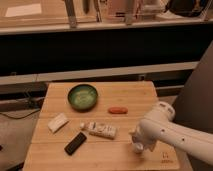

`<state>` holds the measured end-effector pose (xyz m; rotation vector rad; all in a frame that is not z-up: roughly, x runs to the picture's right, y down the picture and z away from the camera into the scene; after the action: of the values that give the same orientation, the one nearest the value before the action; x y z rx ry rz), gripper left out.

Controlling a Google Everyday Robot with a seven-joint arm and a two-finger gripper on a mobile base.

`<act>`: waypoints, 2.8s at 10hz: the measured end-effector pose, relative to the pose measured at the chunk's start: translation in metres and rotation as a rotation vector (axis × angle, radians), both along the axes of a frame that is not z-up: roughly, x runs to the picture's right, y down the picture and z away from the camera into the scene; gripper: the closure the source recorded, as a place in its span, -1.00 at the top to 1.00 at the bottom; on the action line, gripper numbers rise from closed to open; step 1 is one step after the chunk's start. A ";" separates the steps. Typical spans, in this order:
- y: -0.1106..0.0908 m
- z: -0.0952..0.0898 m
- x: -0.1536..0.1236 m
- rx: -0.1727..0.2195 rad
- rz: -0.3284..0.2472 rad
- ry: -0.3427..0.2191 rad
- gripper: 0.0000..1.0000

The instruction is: Pick up the ceramic cup

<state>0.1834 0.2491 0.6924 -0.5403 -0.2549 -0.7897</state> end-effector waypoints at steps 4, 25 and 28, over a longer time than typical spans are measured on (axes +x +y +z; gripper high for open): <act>-0.005 -0.004 -0.004 0.005 -0.013 -0.022 -0.50; -0.013 -0.006 -0.010 0.017 -0.063 -0.082 -0.43; -0.011 -0.003 -0.010 0.013 -0.069 -0.090 -0.40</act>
<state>0.1733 0.2382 0.6895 -0.5041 -0.3150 -0.8836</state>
